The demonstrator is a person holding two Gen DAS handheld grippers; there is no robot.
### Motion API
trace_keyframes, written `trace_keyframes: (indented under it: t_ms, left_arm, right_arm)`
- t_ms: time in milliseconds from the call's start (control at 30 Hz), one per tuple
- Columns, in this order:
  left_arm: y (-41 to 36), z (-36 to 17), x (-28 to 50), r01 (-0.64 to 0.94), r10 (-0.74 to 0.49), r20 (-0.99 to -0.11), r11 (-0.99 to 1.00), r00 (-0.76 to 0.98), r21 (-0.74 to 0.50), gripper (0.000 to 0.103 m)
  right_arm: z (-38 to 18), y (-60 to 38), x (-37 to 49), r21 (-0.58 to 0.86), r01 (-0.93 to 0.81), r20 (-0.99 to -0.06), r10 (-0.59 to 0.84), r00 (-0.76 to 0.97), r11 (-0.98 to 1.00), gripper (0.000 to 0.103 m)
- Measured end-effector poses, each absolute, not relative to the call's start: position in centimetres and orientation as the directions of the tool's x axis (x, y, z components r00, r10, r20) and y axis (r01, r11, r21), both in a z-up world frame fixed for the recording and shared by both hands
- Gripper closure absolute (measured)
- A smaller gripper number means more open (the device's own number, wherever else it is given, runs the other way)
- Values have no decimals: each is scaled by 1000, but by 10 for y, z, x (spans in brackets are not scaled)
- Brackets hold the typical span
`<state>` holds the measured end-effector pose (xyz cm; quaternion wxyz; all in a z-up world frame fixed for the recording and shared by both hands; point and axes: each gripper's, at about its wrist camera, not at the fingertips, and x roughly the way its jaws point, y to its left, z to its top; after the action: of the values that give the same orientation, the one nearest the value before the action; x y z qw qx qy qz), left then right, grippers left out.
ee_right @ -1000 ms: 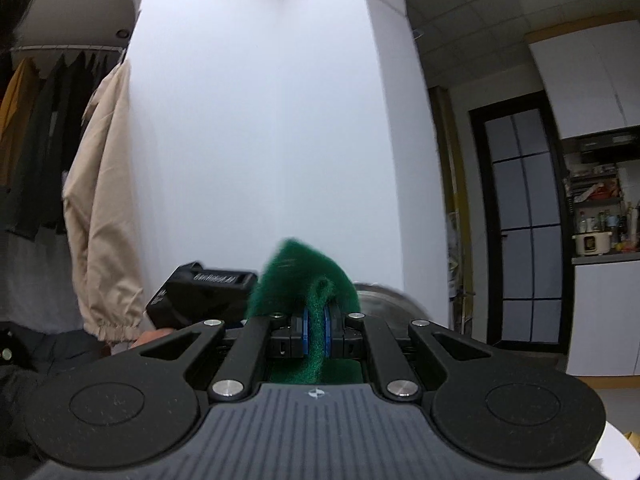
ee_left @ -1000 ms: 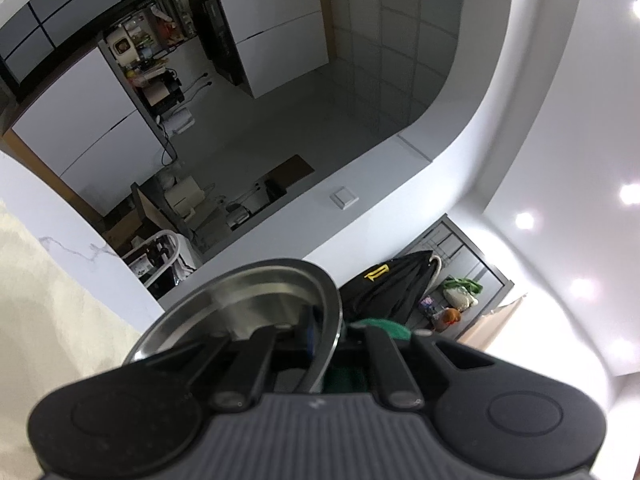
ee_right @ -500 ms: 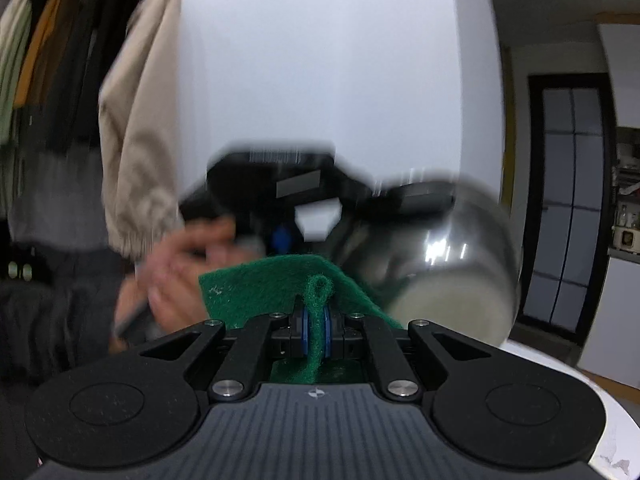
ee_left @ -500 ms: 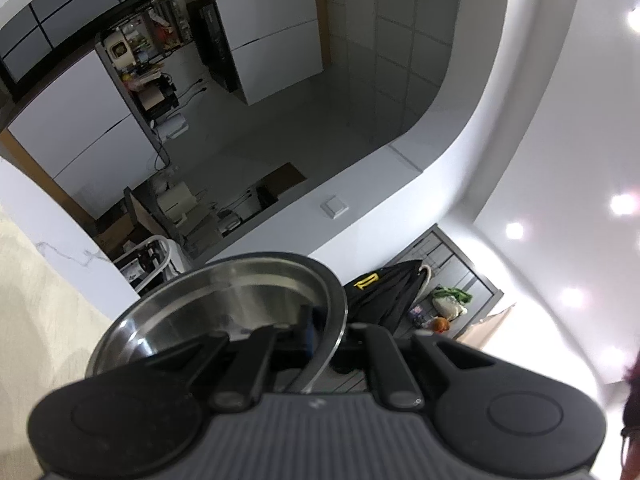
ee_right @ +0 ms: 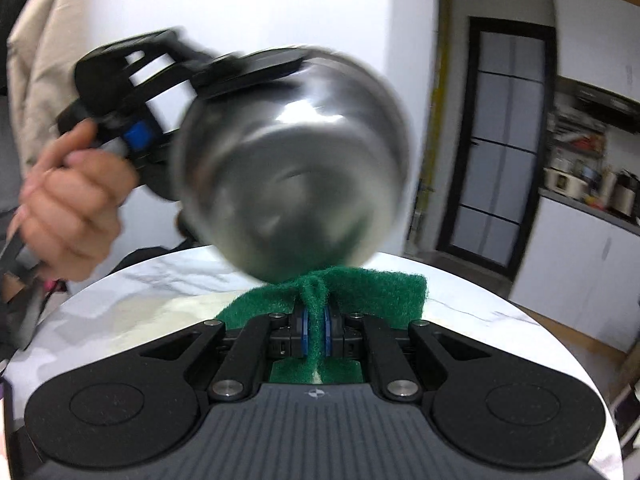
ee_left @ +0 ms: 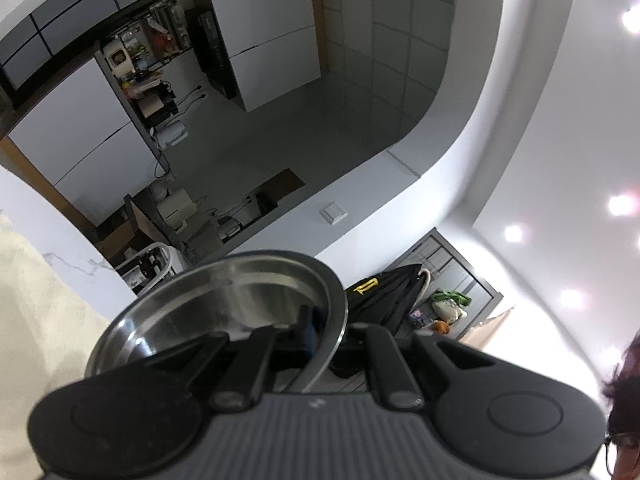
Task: Clean bowl
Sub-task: 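Keep scrubbing the bowl bottom with the pad while the left gripper turns the bowl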
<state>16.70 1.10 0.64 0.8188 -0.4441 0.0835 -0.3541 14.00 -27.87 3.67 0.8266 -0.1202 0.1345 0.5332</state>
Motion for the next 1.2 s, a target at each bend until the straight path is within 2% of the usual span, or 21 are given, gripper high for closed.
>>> trace_keyframes:
  t_ms: [400, 867, 1067, 1200]
  left_arm:
    - [4, 5, 174, 480, -667, 108, 404, 737, -779, 96]
    - [3, 3, 178, 434, -657, 12, 485, 754, -759, 98]
    - [9, 4, 177, 421, -635, 14, 496, 773, -759, 98]
    - [10, 6, 174, 424, -628, 22, 499, 778, -756, 98]
  right_arm:
    - [44, -303, 136, -51, -864, -284, 822, 494, 501, 95]
    - [57, -321, 118, -54, -894, -155, 881, 447, 445, 95]
    - [59, -321, 106, -100, -921, -168, 906, 388, 376, 95]
    - [57, -311, 98, -157, -944, -223, 921, 321, 291, 95]
